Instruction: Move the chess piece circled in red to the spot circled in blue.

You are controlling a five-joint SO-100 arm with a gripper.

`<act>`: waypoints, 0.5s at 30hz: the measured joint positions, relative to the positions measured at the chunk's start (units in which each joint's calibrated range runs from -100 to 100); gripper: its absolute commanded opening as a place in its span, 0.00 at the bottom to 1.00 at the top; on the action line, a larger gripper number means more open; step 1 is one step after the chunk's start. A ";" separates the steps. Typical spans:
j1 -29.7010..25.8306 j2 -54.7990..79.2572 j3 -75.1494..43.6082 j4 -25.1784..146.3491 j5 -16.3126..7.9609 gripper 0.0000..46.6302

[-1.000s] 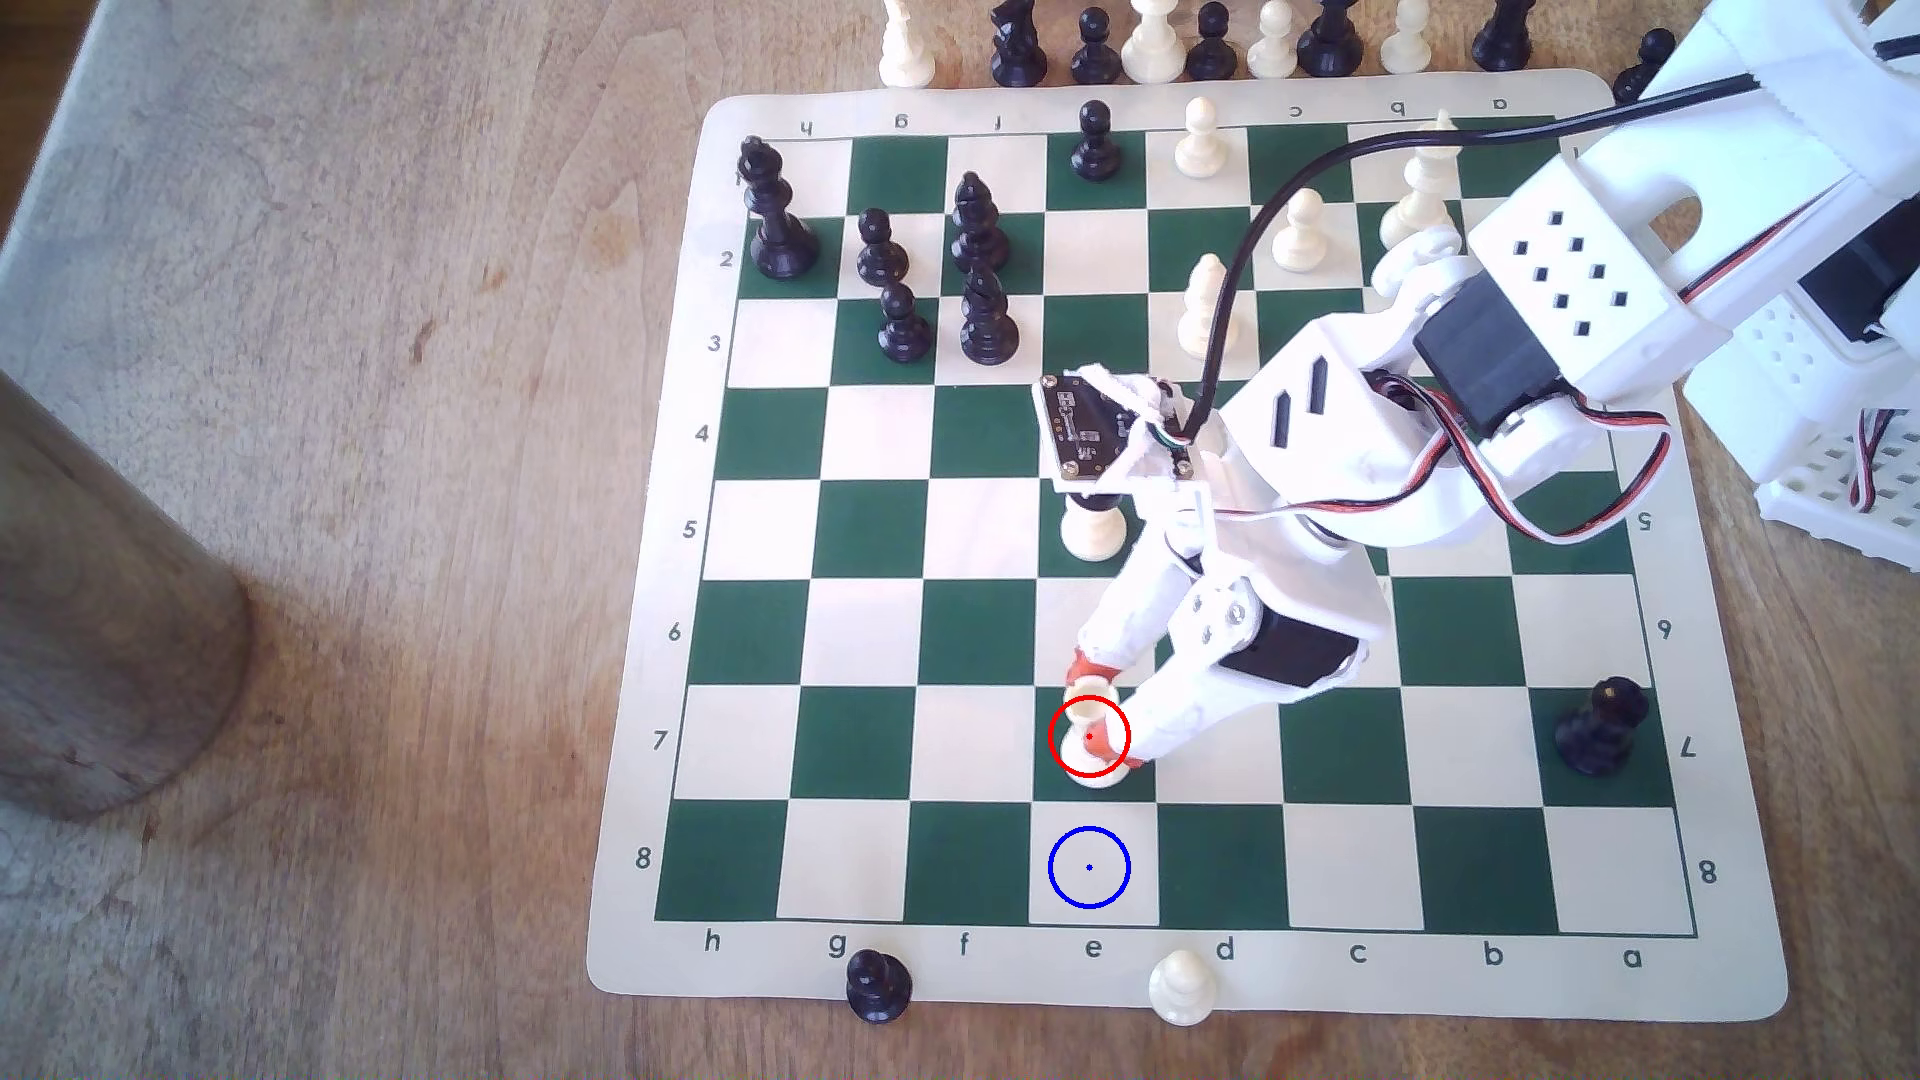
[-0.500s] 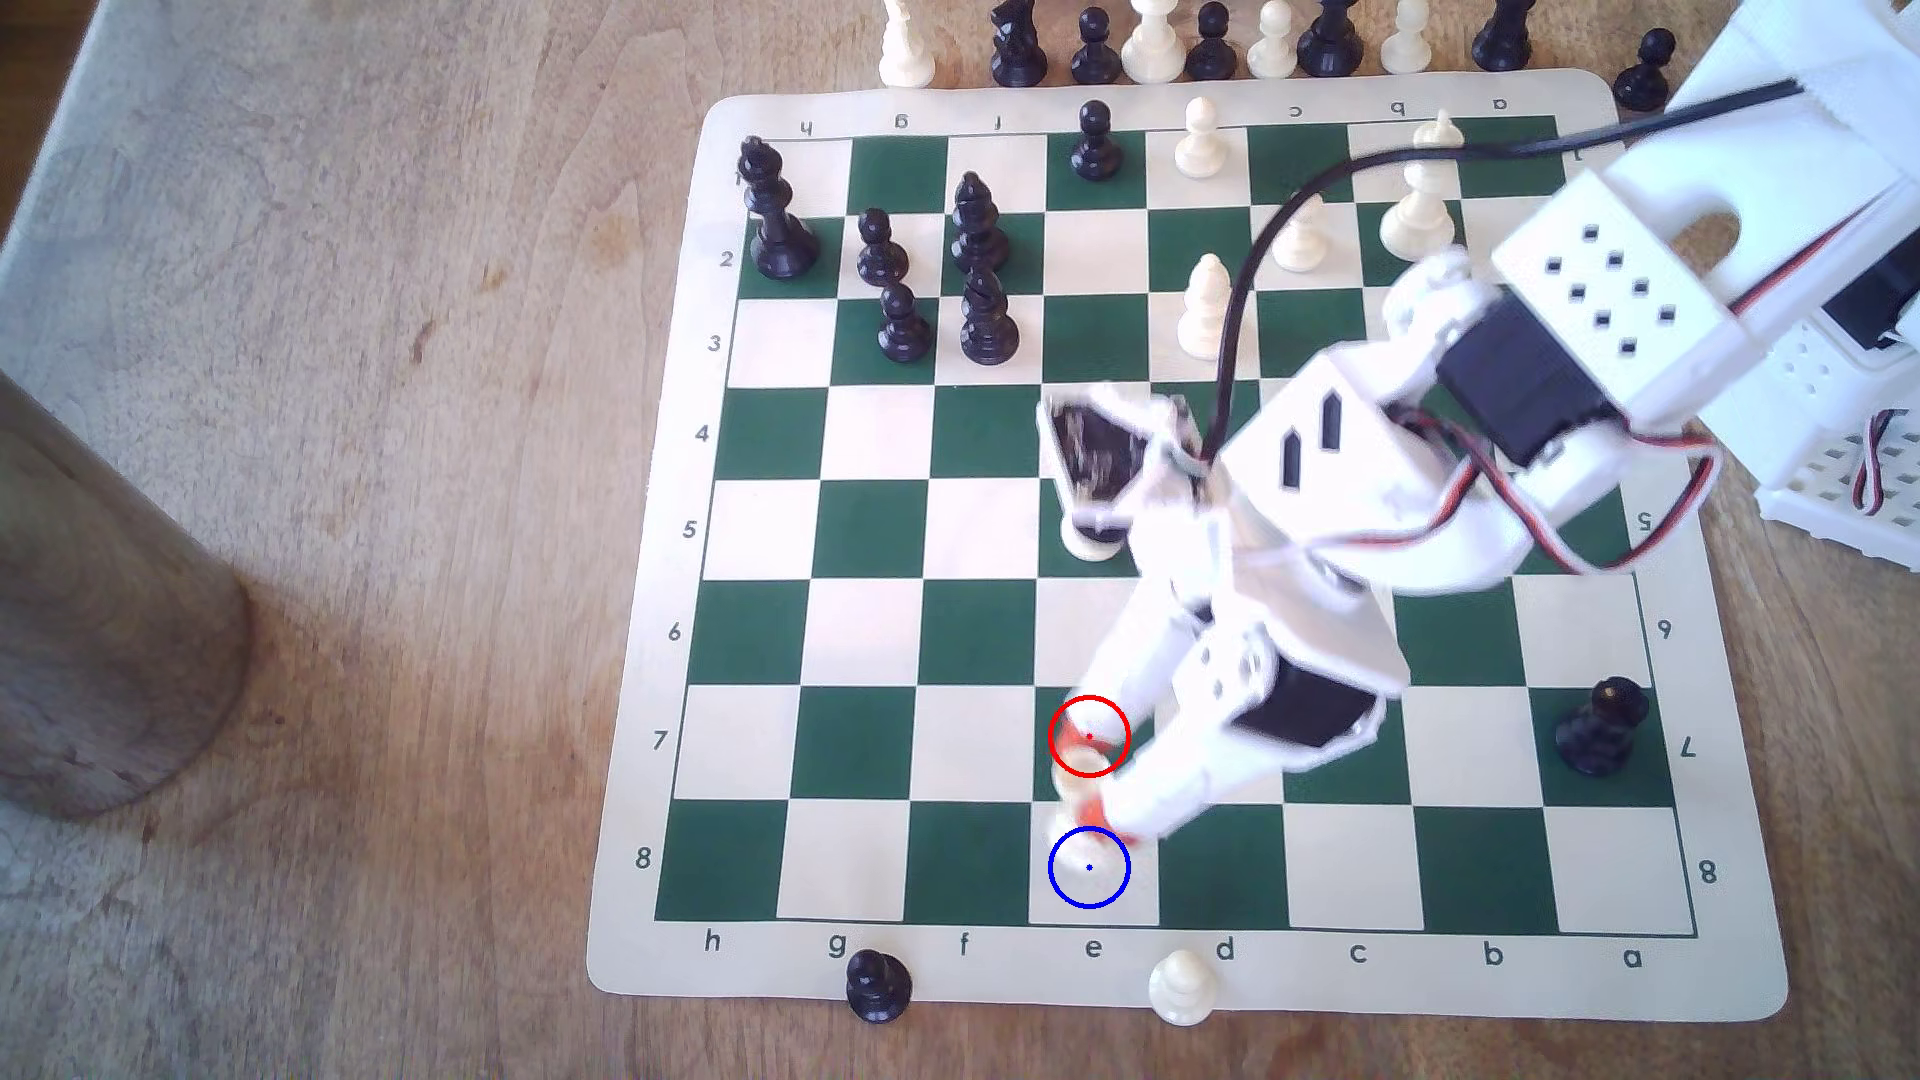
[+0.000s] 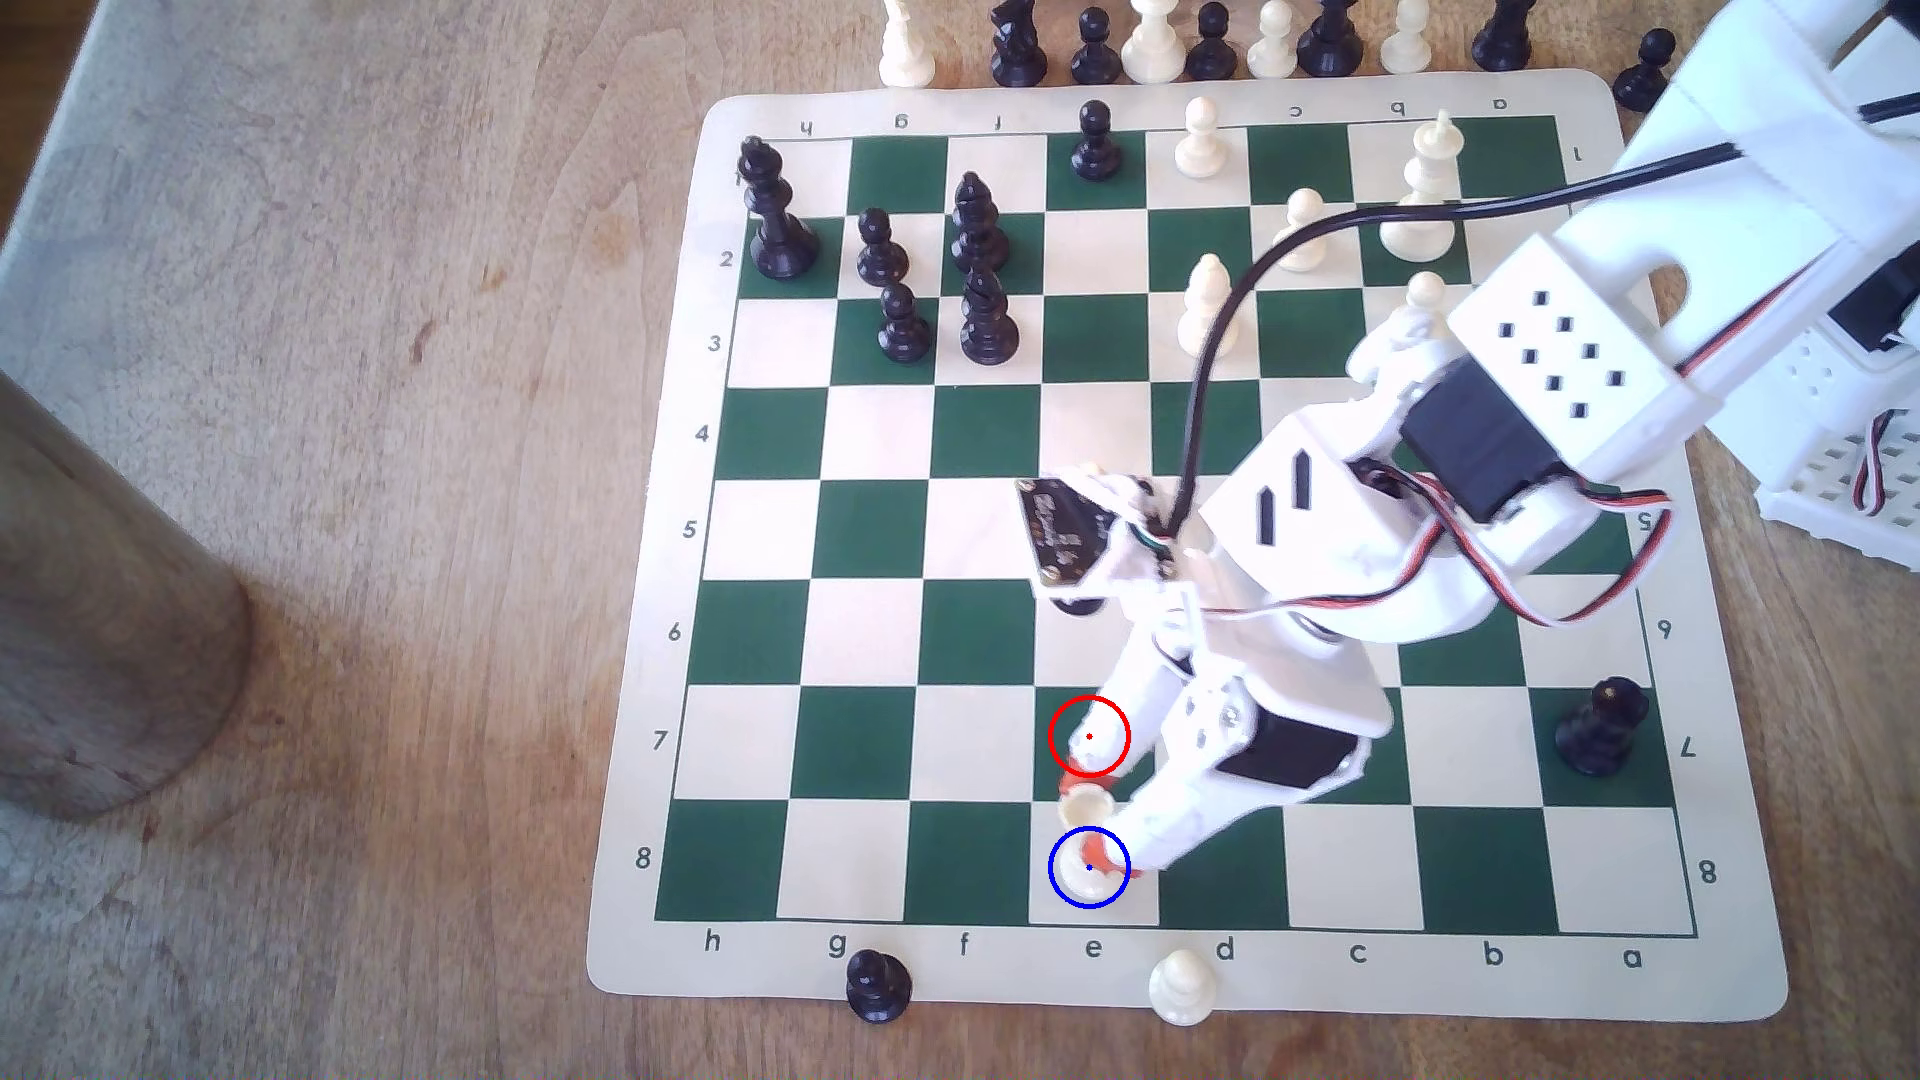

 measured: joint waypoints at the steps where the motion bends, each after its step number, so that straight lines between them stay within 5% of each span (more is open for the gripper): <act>1: 0.07 0.34 -0.27 0.00 0.00 0.02; 4: 0.22 0.59 -0.81 0.00 0.00 0.14; 6: 0.29 0.59 -0.81 0.00 0.00 0.37; 15: 0.29 0.59 -0.99 4.30 0.00 0.52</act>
